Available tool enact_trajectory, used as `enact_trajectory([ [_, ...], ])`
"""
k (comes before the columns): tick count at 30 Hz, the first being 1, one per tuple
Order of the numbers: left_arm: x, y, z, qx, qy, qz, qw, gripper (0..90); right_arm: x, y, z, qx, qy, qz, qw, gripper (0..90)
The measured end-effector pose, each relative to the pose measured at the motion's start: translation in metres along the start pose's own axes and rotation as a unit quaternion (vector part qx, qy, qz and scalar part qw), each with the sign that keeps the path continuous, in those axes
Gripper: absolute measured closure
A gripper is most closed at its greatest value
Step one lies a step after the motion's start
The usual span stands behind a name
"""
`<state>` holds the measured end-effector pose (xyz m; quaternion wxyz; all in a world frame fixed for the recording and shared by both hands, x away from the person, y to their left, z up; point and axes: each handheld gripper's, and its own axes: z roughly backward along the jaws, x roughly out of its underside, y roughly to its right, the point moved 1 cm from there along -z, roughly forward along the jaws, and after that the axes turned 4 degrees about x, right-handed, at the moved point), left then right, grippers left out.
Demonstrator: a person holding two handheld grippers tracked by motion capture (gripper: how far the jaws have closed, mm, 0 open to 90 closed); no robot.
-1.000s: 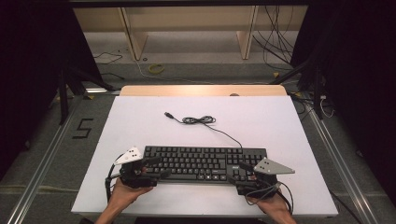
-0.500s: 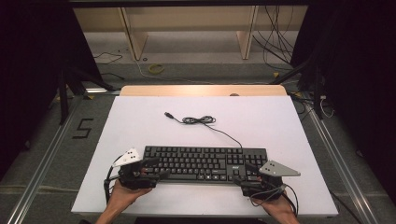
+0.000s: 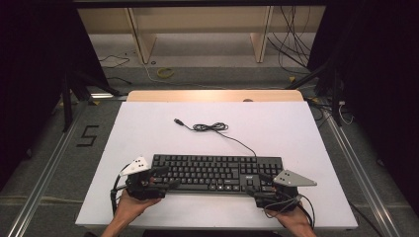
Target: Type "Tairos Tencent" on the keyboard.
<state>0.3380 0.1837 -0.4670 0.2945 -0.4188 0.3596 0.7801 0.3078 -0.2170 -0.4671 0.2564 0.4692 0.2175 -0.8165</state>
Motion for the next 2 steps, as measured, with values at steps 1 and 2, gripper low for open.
enact_trajectory([
  [1, 0.0, -0.0001, -0.0001, 0.0, 0.0, 0.0, 1.0, 27.2, -0.0001, -0.0001, -0.0001, 0.0, 0.0, 0.001, 1.0, 30.5],
  [2, 0.0, -0.0002, -0.0001, -0.001, 0.0, 0.0, 1.0, 27.2, -0.0002, -0.0003, -0.0001, 0.0, 0.0, 0.001, 1.0, 30.5],
])
